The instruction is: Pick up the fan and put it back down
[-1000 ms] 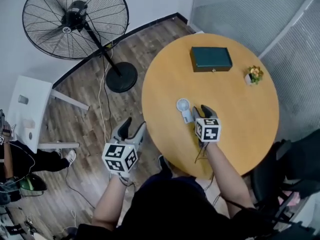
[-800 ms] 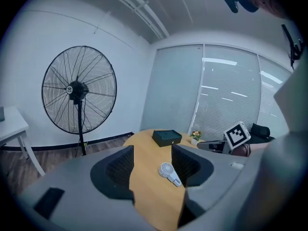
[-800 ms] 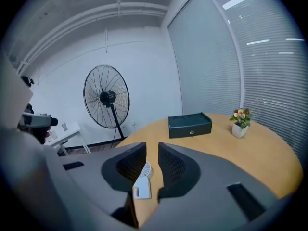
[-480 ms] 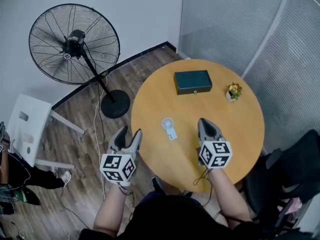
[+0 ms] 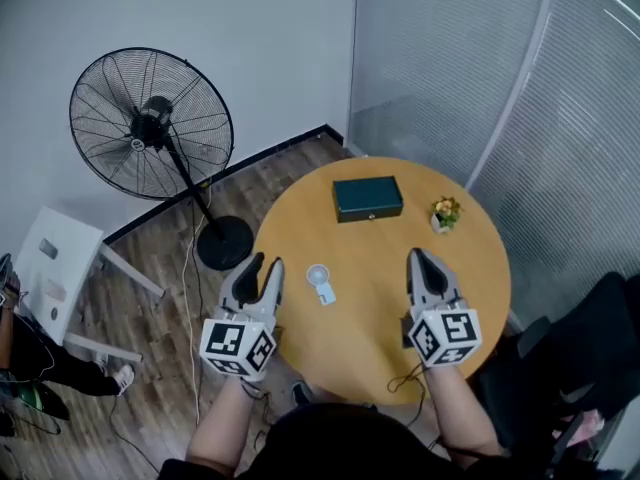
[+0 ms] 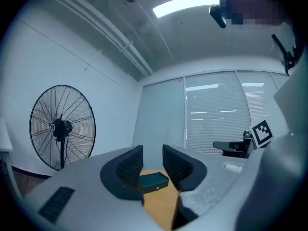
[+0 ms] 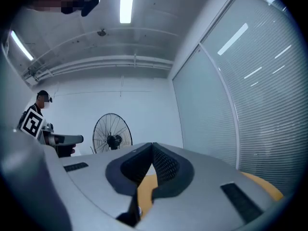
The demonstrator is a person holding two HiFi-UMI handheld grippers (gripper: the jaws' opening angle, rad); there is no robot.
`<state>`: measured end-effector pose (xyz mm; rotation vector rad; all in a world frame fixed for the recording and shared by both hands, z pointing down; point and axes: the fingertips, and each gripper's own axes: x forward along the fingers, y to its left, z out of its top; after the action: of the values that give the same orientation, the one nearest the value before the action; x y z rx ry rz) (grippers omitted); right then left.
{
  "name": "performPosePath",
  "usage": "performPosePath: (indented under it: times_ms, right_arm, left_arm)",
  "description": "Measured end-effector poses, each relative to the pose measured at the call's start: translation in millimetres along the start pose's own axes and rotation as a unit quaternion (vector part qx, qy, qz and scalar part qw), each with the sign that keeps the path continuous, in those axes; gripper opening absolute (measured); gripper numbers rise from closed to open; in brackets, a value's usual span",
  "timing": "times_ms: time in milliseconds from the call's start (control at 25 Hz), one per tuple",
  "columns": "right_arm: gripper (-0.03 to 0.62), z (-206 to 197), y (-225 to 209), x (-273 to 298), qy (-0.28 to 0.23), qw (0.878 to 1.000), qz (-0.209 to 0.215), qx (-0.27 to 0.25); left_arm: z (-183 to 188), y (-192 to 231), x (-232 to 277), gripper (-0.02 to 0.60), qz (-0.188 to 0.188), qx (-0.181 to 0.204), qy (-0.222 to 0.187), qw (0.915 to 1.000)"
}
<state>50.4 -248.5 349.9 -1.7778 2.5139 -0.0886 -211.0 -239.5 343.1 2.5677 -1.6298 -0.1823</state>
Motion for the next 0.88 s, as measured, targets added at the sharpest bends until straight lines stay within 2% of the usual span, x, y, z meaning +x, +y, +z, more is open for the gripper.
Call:
performPosePath:
  times_ms: [160, 280, 440, 520, 880]
  right_arm:
    - [0.005, 37, 1, -20, -0.049, 0.998, 0.013, -0.031]
    - [0.005, 50, 1, -30, -0.061, 0.996, 0.019, -0.058]
    - [0.005, 60, -3, -39, -0.076, 0.994, 0.023, -0.078]
    - [0.005, 62, -6, -43, -0.081, 0.993, 0.026, -0.082]
    - [0.005, 62, -25, -51, -0.086, 0.993, 0.034, -0.07]
  left_arm:
    - [21, -17, -5, 0.046, 0.007, 0.011, -0.025, 0.9996]
    - [31, -27, -6, 0.027, 0.005, 0.021, -0.034, 0.9992]
    - [42, -48, -10, 0.014, 0.013, 0.08, -0.048, 0.9955]
    - [46, -58, -12, 0.011, 0.01, 0.096, -0.054, 0.9938]
    - [41, -74, -2, 0.006, 0.01, 0.08, -0.041, 0.9959]
